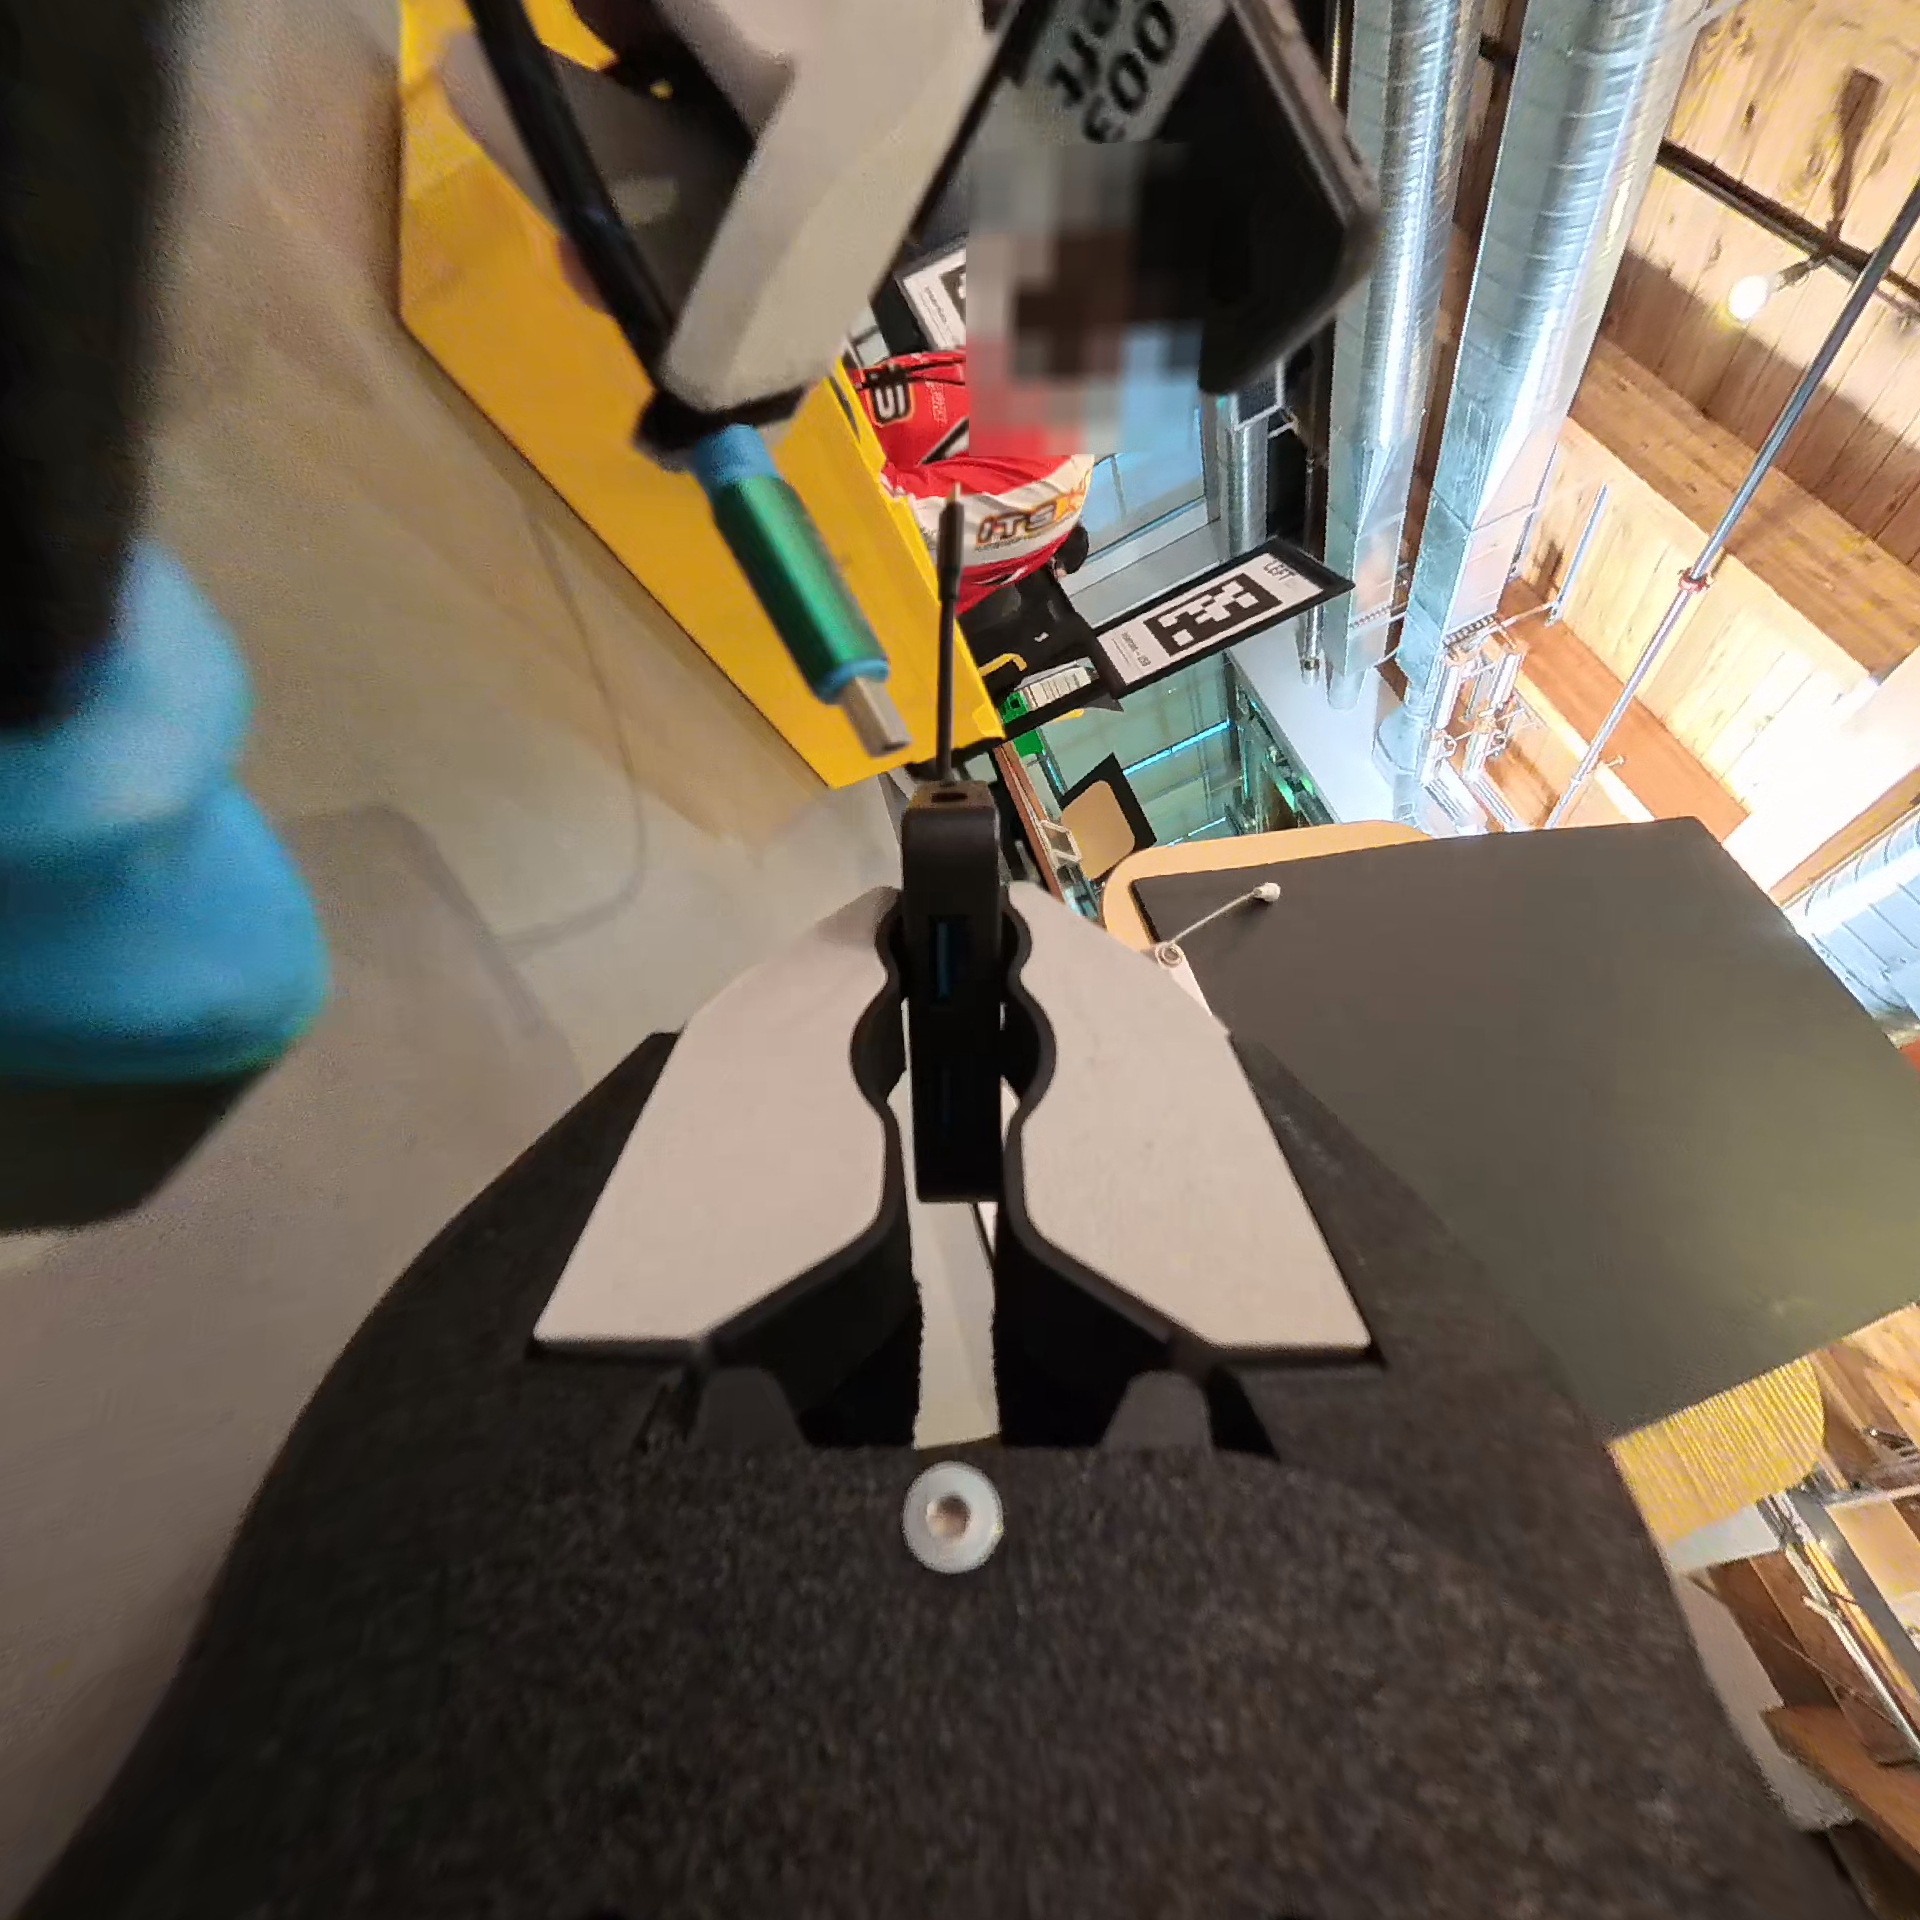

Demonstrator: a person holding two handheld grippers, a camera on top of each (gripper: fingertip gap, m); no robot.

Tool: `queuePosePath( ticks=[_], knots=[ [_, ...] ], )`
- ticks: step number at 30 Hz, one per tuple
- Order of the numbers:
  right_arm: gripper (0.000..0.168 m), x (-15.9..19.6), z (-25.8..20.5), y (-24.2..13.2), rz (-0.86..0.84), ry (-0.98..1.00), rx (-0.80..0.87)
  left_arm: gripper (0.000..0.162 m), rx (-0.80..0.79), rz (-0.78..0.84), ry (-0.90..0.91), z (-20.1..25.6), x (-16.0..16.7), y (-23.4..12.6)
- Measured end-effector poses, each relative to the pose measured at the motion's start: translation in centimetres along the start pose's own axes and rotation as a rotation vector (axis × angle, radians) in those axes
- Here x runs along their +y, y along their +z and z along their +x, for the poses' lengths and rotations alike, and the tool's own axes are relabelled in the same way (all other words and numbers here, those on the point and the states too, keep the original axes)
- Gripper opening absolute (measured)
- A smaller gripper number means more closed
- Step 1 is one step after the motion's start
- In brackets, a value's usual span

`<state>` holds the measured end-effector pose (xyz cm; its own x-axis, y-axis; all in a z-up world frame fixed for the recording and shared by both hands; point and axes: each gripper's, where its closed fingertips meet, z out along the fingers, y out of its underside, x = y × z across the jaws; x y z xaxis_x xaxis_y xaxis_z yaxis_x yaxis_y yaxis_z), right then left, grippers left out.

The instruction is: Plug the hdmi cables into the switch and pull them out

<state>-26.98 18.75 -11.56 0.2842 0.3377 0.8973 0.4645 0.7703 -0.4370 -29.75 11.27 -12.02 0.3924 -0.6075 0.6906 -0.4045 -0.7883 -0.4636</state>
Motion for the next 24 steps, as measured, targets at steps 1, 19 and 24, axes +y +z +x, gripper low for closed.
queuePosePath(
  ticks=[1,19,24],
  knots=[
    [0.013,-0.1,-0.1,0.0,0.005,-0.005,-0.005,0.006,-0.003,-0.008,0.003,0.0,-0.2,-0.1],
    [0.013,2.2,0.5,0.6,-0.105,0.077,0.009,0.006,-1.840,-0.355,1.492,-2.6,-5.1,-9.8],
    [0.013,2.4,0.1,0.6,-0.116,0.076,-0.009,0.009,-1.621,-0.277,1.358,-3.8,0.5,-3.7]
  ],
)
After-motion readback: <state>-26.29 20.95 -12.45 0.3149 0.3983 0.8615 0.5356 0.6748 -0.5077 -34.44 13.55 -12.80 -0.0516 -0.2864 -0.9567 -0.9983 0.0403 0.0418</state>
